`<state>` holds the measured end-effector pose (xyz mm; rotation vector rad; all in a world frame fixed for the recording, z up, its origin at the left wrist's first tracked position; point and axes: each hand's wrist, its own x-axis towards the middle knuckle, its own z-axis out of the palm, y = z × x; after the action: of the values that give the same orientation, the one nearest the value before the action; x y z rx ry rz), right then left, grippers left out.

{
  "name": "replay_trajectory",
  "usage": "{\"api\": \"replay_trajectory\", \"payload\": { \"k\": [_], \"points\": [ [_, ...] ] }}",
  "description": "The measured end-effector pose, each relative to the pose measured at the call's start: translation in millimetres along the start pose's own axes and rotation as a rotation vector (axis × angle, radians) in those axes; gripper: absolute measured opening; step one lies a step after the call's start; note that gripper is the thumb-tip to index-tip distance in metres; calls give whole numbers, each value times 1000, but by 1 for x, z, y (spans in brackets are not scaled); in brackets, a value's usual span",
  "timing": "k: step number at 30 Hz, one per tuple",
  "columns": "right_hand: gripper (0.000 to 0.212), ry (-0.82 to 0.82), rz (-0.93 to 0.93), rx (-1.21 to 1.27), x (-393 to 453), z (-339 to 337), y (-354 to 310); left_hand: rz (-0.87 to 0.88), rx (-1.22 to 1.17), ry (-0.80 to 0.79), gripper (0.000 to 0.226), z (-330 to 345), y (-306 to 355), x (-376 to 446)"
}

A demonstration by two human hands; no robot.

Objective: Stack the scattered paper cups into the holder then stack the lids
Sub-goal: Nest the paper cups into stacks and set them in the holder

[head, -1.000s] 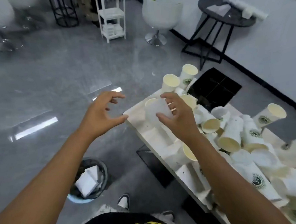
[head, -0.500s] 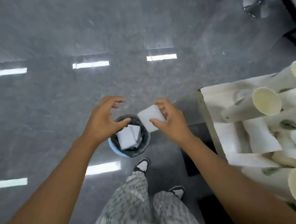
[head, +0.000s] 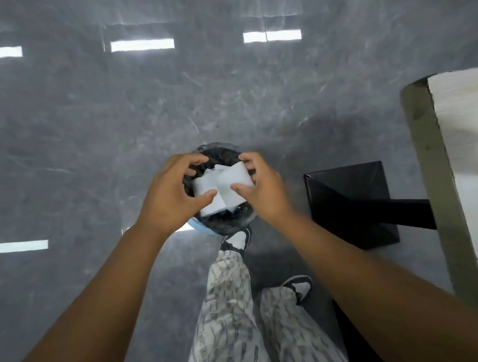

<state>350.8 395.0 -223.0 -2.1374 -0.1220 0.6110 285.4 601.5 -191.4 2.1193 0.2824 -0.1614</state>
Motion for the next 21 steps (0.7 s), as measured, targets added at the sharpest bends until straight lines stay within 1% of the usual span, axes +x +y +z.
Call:
{"api": "replay_trajectory", "payload": {
  "k": [3, 5, 10, 15, 19, 21],
  "points": [
    [75, -80, 40, -30, 13, 12, 9, -16, 6, -21, 62, 4, -10, 2],
    [80, -88, 56, -71, 16, 12, 9, -28, 6, -37, 61, 2, -11, 3],
    [75, -48, -30, -54, 8, -8, -8, -18, 2, -60, 62, -7, 4, 10],
    [68, 67, -82, -42, -15, -42, -38, 33, -21, -64, 60, -15, 45, 19],
    [66, 166, -63, 12, -50, -82, -63, 126, -36, -110, 58, -16, 99, 22],
    [65, 255, -69, 48, -69, -105, -72, 181, -48, -132, 59, -14, 129, 23]
  ]
}}
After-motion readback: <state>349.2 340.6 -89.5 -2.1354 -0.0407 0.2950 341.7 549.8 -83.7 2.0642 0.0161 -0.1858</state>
